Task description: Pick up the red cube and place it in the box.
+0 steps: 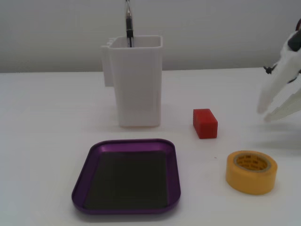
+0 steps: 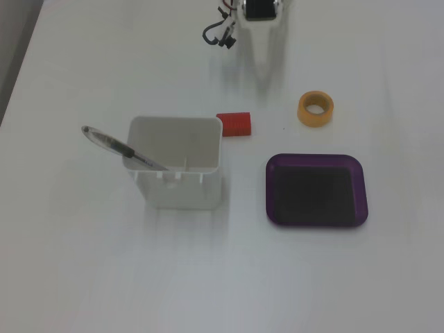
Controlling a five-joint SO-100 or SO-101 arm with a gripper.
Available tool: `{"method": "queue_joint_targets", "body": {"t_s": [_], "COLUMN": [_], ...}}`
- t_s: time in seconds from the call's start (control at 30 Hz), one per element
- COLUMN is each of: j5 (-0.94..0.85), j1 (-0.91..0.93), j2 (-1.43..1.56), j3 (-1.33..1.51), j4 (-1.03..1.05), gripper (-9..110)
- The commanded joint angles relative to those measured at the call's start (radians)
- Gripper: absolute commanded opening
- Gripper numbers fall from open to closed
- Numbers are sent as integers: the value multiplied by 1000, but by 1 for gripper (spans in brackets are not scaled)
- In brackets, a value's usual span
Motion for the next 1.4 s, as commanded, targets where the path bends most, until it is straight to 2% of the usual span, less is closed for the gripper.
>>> {"method": "queue_joint_targets", "body": {"t_s": [0.0, 0.2, 0.3, 0.63, 0.87, 1.0, 1.17, 1.37], "j5": [0, -3, -3, -5, -2, -26, -224, -244], "j1": [55, 67, 67, 55, 60, 64, 64, 67], "j2": [92, 74, -37, -861, -1292, -1388, -1424, -1427], "j3": [-40, -49, -103, -690, -1039, -1141, -1166, -1158], "j4": [-52, -37, -26, 61, 137, 140, 140, 126], "gripper": [9, 12, 12, 13, 13, 13, 13, 15]}}
